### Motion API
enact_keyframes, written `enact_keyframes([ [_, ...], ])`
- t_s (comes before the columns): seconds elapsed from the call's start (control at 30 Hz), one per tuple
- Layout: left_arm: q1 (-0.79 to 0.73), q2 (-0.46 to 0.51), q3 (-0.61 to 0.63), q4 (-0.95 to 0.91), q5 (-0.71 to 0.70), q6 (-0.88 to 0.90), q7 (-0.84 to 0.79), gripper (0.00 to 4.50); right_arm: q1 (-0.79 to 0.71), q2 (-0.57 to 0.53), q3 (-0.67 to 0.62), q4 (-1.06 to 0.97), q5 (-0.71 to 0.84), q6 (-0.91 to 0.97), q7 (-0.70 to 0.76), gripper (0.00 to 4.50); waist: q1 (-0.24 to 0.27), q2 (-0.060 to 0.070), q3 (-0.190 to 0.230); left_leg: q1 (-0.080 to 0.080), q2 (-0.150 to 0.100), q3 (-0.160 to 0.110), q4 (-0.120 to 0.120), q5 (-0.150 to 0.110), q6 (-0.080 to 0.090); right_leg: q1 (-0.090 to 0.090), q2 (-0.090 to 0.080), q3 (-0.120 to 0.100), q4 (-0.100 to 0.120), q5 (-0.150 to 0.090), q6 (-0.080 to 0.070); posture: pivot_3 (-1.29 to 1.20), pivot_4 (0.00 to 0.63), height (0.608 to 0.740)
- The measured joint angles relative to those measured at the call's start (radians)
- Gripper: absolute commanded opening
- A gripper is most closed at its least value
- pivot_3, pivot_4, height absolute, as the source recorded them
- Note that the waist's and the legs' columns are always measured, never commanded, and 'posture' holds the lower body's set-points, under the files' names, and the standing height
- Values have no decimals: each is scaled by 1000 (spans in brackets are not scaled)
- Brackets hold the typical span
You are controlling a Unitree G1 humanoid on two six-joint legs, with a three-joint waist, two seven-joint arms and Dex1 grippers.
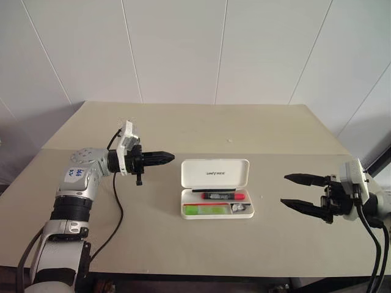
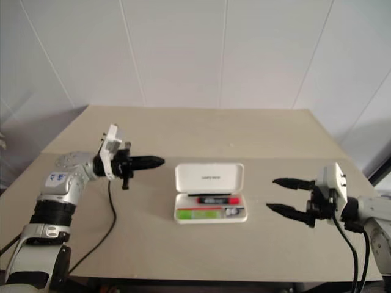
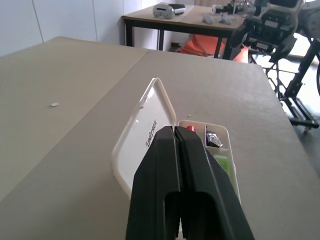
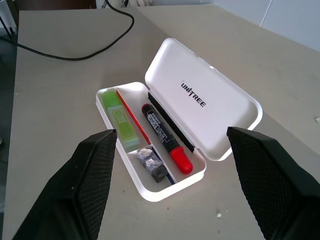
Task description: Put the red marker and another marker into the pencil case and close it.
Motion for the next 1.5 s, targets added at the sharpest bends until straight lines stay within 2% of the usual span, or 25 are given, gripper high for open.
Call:
enact_keyframes([
  [0.07,-40,2,0,77,15,-39,8,26,-3,2,8,4,0,-1,1,4500,0,0,0,0,0,0,0,0,0,0,0,0,0,0,0,0,150,740],
  [0.27,-211,7,18,487,109,-261,92,26,-38,7,10,47,8,-4,29,4500,-2,0,0,0,0,1,0,0,0,-1,0,0,0,0,0,0,150,740],
  [0.47,-294,-12,3,740,211,-319,151,26,-114,2,-17,177,89,20,135,4500,-1,0,0,-2,0,1,-2,0,0,-3,0,0,0,0,0,0,150,740],
  [0.73,-320,-99,-9,828,285,-312,160,26,-195,-18,-22,349,68,-2,226,4500,0,0,0,-2,0,1,-2,0,0,-4,0,0,1,0,0,0,150,740],
  [0.97,-355,-153,37,856,284,-146,155,26,-188,-18,-17,355,39,-21,227,4500,-7,0,0,-2,0,1,-2,0,0,-4,0,0,1,0,1,0,150,740],
  [1.17,-358,-164,33,863,297,-41,23,26,-147,-18,-23,322,39,-22,221,4500,-6,0,0,-2,-1,1,-2,0,0,-4,0,0,2,0,1,0,150,740],
  [1.27,-359,-164,17,863,317,-32,-28,26,-143,-18,-29,313,39,-22,217,4500,-6,0,0,-2,-1,1,-2,0,0,-4,0,0,2,0,1,0,150,740],
  [1.4,-359,-162,-32,858,351,-34,-185,26,-132,-18,-29,308,39,-23,215,4500,-4,0,0,-2,-1,1,-2,0,0,-4,0,0,1,0,1,0,150,740],
  [1.5,-359,-159,-85,844,369,-54,-191,26,-132,-18,-29,307,39,-23,215,4500,-4,0,0,-2,-1,1,-2,0,0,-4,0,0,2,0,1,0,150,740],
])
